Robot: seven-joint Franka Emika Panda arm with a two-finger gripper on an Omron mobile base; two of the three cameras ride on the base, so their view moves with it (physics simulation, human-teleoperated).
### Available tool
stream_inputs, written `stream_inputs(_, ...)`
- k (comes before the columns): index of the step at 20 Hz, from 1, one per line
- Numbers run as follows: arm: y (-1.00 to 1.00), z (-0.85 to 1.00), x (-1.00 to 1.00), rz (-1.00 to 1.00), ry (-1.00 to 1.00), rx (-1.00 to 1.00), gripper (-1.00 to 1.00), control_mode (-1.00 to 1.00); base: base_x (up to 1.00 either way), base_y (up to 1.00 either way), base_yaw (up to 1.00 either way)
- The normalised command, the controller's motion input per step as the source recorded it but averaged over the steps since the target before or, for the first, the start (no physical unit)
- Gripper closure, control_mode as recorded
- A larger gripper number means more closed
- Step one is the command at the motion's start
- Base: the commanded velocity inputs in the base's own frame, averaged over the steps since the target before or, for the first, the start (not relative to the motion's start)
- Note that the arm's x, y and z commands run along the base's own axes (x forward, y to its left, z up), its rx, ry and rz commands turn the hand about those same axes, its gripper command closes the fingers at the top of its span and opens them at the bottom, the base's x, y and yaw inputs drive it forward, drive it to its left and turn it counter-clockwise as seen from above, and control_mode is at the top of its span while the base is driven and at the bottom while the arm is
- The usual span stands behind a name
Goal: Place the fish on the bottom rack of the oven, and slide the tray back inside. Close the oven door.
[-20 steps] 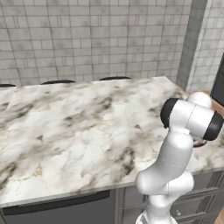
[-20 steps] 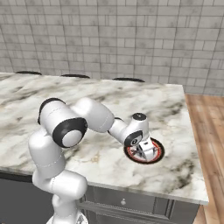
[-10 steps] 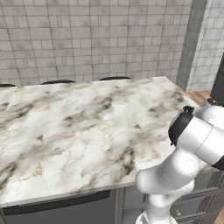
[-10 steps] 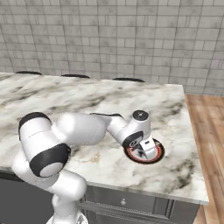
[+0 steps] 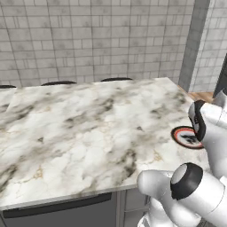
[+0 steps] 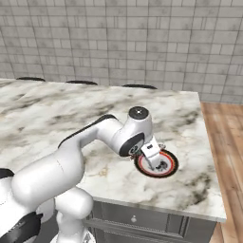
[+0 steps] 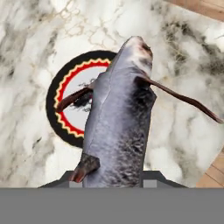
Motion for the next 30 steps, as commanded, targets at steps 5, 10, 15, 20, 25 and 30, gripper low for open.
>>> stream_inputs(5, 0.74, 1.0, -0.28, 0.23, 0.11, 0.0, 1.0, -1.0, 0.0, 0.0, 0.0)
stream_inputs(10, 0.92, 0.99, -0.14, 0.26, 0.09, 0.0, 1.0, -1.0, 0.0, 0.0, 0.0)
stream_inputs(15, 1.0, 0.7, -0.08, 0.27, 0.08, 0.0, 1.0, -1.0, 0.0, 0.0, 0.0)
stream_inputs(20, 0.86, 0.19, -0.04, 0.23, 0.11, 0.0, 1.0, -1.0, 0.0, 0.0, 0.0)
stream_inputs(25, 0.19, 0.0, 0.0, 0.07, 0.0, 0.0, 1.0, -1.0, 0.0, 0.0, 0.0)
stream_inputs(30, 0.0, 0.0, -0.03, 0.0, 0.0, 0.0, 1.0, 1.0, -0.27, -0.07, 0.0)
